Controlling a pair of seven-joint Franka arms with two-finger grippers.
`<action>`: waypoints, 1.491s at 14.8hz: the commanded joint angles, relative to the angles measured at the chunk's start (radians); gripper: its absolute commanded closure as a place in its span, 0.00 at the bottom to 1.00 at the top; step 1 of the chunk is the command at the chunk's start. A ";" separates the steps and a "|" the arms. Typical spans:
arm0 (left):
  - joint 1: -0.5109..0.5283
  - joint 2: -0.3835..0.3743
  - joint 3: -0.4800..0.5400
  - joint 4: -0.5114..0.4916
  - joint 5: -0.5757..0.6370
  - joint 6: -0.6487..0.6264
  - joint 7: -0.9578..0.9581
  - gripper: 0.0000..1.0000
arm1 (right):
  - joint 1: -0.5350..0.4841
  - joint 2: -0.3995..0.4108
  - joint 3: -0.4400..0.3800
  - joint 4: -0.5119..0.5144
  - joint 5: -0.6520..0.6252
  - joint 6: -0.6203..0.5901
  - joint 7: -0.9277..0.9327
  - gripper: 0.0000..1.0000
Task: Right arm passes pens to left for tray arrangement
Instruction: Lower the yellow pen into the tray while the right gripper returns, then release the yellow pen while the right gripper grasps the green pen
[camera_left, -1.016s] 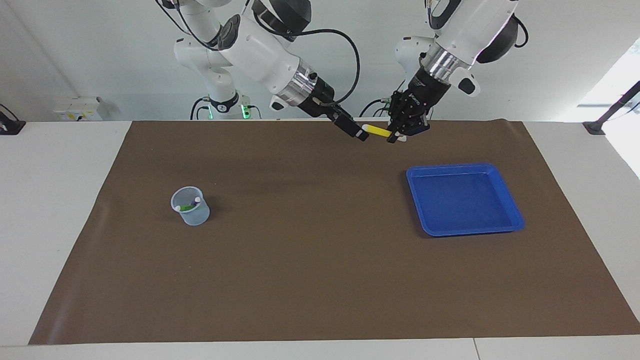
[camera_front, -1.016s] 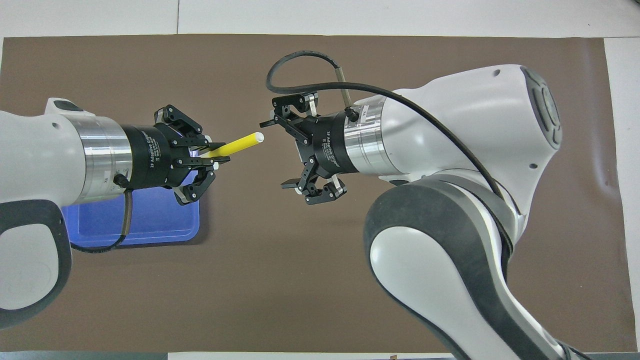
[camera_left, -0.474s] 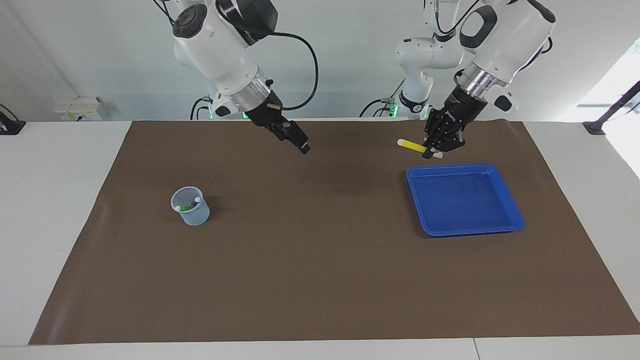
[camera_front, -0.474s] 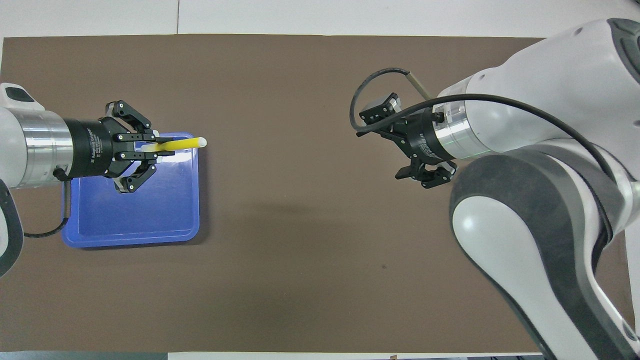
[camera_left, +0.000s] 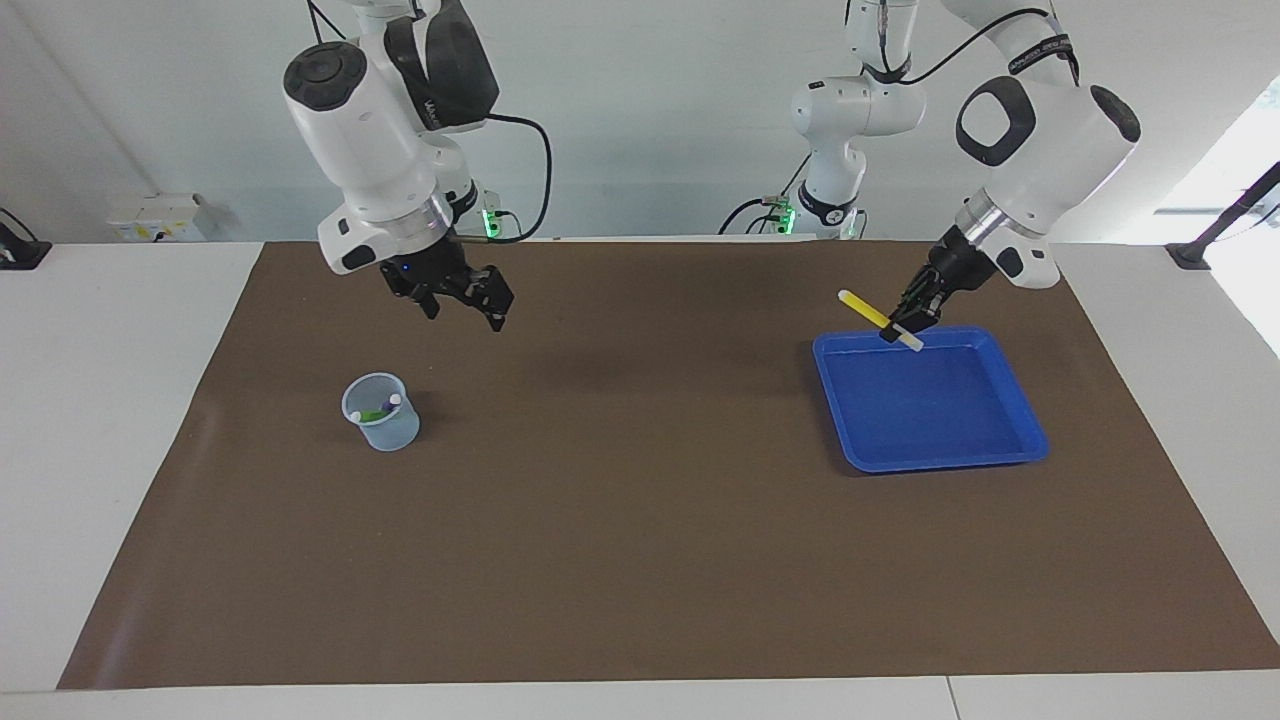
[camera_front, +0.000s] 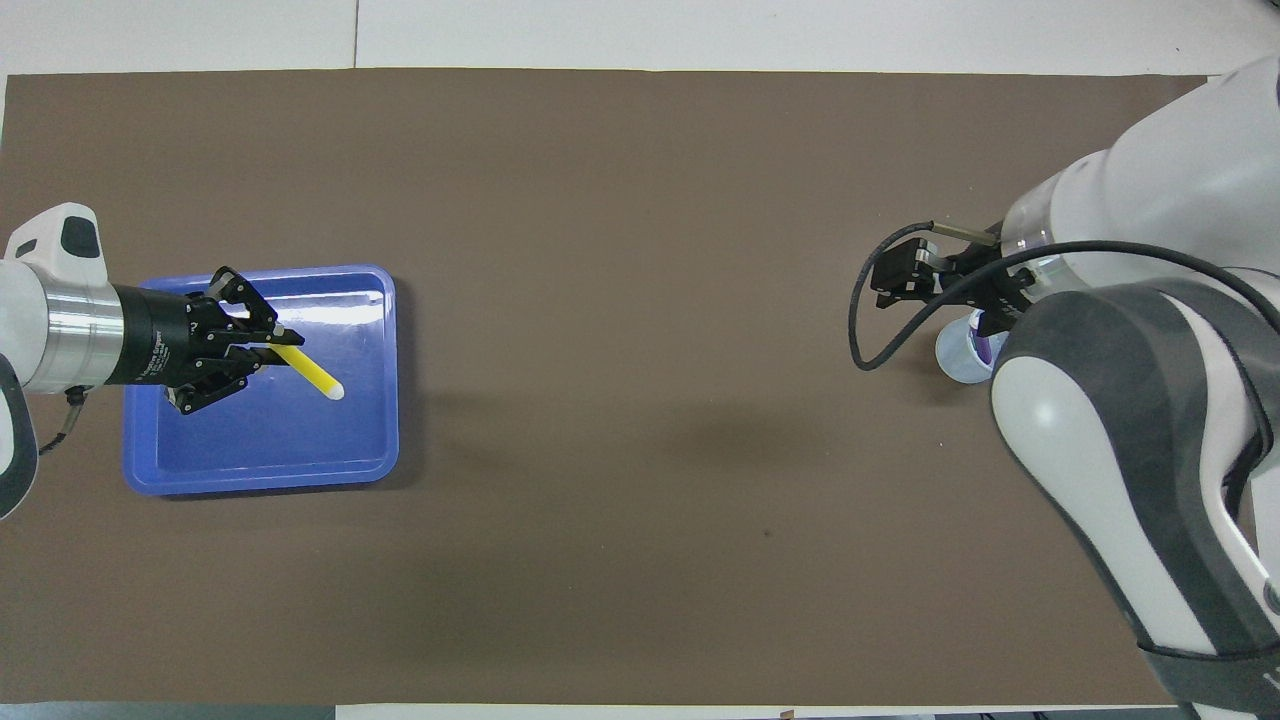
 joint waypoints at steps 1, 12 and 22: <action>0.017 0.084 -0.004 0.015 0.099 0.004 0.199 1.00 | -0.001 -0.037 -0.068 -0.070 -0.070 0.045 -0.199 0.00; 0.000 0.351 -0.006 0.095 0.330 0.133 0.680 1.00 | -0.003 0.056 -0.198 -0.267 -0.149 0.463 -0.356 0.10; 0.000 0.362 -0.007 0.072 0.332 0.145 0.677 0.75 | -0.004 0.044 -0.238 -0.358 -0.002 0.537 -0.348 0.27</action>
